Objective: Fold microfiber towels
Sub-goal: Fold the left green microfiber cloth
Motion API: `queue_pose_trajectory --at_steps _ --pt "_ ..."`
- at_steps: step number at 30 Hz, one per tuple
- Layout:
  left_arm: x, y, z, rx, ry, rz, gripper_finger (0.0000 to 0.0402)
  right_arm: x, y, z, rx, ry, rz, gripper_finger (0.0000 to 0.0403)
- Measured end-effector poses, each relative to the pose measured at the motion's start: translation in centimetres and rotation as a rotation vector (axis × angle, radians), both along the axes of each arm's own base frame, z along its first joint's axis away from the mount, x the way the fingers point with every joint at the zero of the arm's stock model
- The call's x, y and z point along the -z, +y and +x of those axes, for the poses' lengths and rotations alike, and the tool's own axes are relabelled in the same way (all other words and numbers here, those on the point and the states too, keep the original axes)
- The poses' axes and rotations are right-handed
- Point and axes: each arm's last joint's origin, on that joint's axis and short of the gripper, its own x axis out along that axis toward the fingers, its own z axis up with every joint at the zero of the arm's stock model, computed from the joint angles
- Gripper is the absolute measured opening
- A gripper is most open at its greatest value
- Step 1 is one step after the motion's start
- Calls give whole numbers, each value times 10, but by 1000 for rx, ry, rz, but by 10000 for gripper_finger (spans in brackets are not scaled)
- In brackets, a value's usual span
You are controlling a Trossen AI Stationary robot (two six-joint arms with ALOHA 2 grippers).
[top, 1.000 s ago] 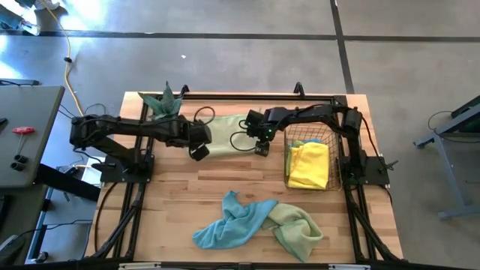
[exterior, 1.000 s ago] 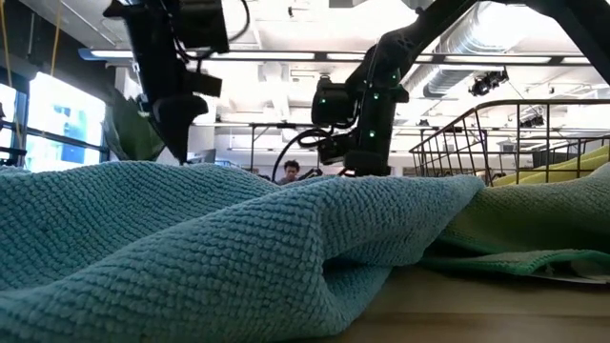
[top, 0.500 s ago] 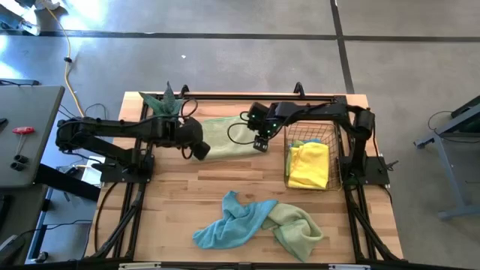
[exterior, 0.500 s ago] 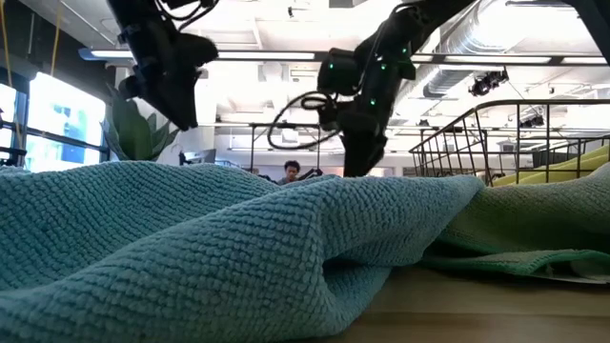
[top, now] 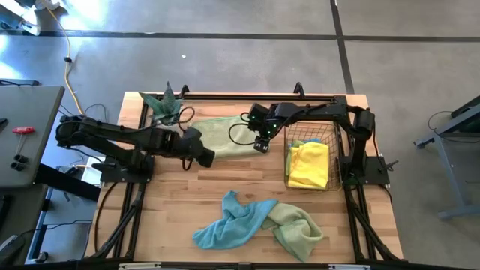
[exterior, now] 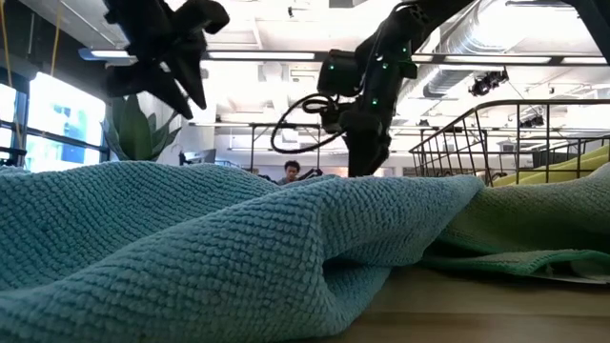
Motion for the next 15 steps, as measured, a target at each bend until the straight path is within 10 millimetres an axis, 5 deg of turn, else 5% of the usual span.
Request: queue_pose_trajectory --at_steps 10,15 --pt "22 -27 -11 -240 174 -7 110 -46 12 -12 -113 -103 -126 177" --pt "32 -33 -27 -340 328 9 110 -53 17 -16 -162 -100 -143 177"
